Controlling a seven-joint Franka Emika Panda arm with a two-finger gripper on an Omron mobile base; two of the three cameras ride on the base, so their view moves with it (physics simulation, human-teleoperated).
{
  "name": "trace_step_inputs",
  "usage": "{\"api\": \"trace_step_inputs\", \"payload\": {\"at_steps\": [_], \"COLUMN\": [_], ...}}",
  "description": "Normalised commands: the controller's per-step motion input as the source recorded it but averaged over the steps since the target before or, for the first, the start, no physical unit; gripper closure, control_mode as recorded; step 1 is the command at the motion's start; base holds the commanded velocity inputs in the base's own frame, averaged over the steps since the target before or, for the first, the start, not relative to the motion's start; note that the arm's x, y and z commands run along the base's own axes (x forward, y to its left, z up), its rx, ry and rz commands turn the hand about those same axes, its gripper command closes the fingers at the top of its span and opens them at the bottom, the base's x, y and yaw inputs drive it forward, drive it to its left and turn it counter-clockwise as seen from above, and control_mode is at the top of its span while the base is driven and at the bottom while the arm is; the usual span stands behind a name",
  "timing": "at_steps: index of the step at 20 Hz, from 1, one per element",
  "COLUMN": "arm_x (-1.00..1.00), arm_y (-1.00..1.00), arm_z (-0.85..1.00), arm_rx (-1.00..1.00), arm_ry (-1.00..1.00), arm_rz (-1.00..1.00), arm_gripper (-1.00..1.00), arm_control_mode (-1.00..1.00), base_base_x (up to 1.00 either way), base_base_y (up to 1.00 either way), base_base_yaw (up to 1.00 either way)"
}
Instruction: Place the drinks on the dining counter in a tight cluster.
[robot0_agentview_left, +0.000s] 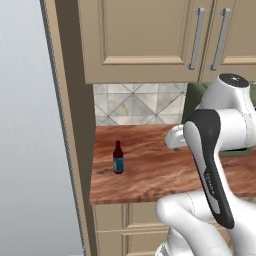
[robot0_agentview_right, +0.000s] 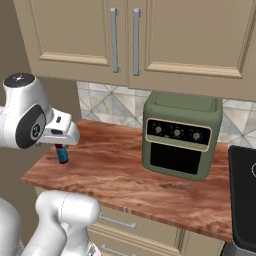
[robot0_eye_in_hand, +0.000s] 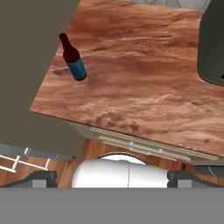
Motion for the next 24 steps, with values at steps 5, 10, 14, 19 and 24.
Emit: {"api": "trace_step_inputs", "payload": {"at_steps": [5, 10, 14, 19, 24], "arm_x": [0.39, 0.58, 0.67, 0.63, 0.35], "arm_y": [0.75, 0.29, 0.00, 0.15, 0.53], "arm_z": [0.01, -0.03, 0.00, -0.18, -0.39], "arm_rx": [-0.08, -0.01, 0.03, 0.04, 0.00], "arm_ry": [0.06, 0.00, 0.00, 0.00, 0.08], "arm_rz": [0.00, 0.16, 0.24, 0.10, 0.00], "arm_gripper": [-1.00, -1.00, -1.00, -1.00, -1.00], "arm_control_mode": [-1.00, -1.00, -1.00, -1.00, -1.00], "base_base_x": [0.00, 0.00, 0.00, 0.00, 0.00], "base_base_y": [0.00, 0.00, 0.00, 0.00, 0.00], "base_base_yaw": [0.00, 0.00, 0.00, 0.00, 0.00]}}
